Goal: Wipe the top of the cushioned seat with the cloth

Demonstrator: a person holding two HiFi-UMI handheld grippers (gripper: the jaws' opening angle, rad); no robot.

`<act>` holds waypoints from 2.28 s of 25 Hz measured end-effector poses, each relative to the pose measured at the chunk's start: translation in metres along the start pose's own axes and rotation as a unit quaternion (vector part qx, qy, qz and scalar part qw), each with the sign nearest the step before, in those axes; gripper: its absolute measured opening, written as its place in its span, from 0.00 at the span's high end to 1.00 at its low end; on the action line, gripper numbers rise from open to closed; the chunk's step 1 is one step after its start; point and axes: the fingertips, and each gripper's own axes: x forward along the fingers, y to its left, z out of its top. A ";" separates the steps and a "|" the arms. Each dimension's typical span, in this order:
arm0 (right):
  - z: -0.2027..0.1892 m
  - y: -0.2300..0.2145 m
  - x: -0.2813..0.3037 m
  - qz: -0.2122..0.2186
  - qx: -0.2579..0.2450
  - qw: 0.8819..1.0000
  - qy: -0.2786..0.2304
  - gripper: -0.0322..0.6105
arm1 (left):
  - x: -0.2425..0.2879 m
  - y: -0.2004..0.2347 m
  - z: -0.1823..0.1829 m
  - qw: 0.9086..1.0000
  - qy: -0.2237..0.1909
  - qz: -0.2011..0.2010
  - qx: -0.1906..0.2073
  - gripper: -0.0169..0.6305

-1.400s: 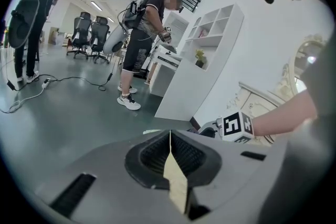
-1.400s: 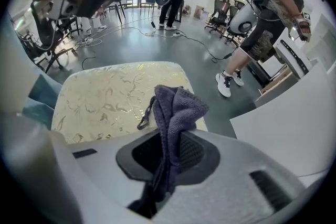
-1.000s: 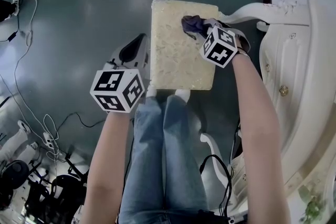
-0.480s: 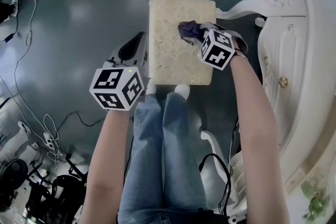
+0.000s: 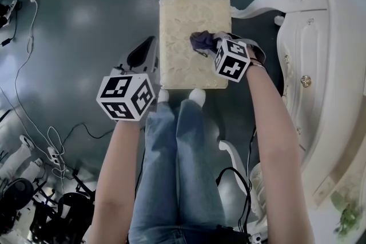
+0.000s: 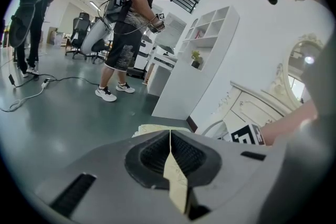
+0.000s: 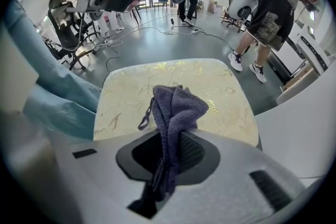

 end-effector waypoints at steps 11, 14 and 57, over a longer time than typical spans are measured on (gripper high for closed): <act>-0.004 0.042 -0.003 0.031 0.015 0.999 0.002 0.89 | -0.004 -0.007 -0.008 1.000 0.009 -0.007 0.002 0.97; -0.004 0.056 -0.004 0.038 0.009 0.999 0.003 0.89 | -0.007 -0.008 -0.010 1.000 0.012 -0.008 0.004 0.97; -0.015 0.181 -0.006 0.166 0.023 0.986 0.009 0.89 | 0.001 -0.014 -0.017 0.999 0.032 -0.019 0.003 0.97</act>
